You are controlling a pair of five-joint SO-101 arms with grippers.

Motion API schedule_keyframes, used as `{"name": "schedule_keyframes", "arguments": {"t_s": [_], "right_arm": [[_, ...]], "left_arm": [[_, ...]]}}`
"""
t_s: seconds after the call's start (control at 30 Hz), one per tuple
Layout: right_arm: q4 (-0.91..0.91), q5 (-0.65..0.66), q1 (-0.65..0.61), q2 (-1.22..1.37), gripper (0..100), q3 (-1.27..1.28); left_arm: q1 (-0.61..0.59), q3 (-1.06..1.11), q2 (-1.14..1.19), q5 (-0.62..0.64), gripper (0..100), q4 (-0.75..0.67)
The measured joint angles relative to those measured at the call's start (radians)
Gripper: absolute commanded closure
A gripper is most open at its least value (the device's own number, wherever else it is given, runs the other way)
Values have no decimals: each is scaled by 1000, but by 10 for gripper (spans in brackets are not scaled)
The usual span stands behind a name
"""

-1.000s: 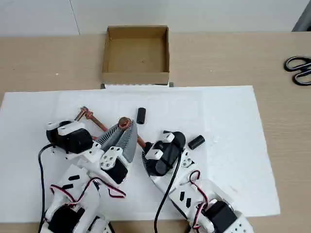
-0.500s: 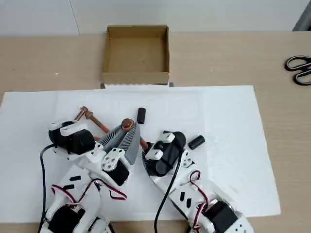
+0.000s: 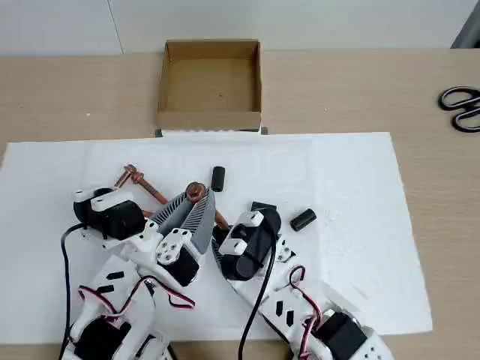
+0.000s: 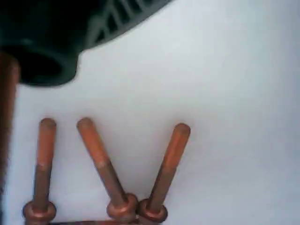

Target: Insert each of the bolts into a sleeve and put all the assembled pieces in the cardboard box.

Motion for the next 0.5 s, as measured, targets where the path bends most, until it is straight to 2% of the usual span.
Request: {"name": "schedule_keyframes", "arguments": {"t_s": [0.5], "right_arm": [[0, 0, 48, 0, 995, -2]], "left_arm": [[-35, 2, 0, 5, 994, 0]]}}
